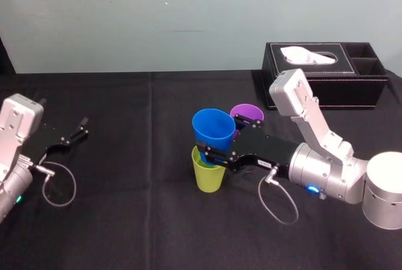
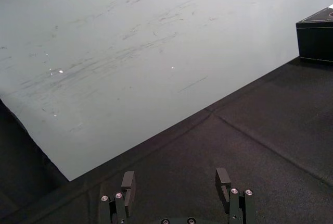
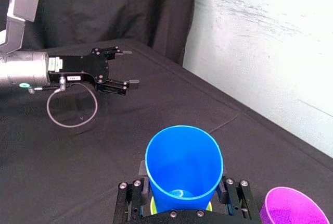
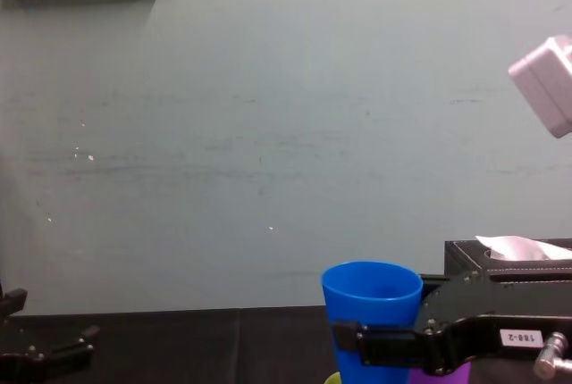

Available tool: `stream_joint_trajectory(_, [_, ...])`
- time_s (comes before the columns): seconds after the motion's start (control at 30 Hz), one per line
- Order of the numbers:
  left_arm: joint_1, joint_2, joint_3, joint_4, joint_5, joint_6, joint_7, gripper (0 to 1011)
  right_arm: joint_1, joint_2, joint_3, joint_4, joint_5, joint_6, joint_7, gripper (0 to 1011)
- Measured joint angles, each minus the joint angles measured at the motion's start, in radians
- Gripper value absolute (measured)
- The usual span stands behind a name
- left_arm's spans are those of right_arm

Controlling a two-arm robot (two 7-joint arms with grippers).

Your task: Stack the three plastic cups sequentially using one hand.

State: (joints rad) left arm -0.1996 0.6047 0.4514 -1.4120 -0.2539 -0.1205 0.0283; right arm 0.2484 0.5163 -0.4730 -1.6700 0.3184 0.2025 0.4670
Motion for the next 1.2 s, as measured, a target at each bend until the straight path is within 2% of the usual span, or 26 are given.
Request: stream_joint_trajectory(1.2, [0.0,0.0,0.0,0.0,0.0,0.0,0.0,1010,0.027,-0.042,-0.018,0.091,-0.016,-0.025,0.012,722])
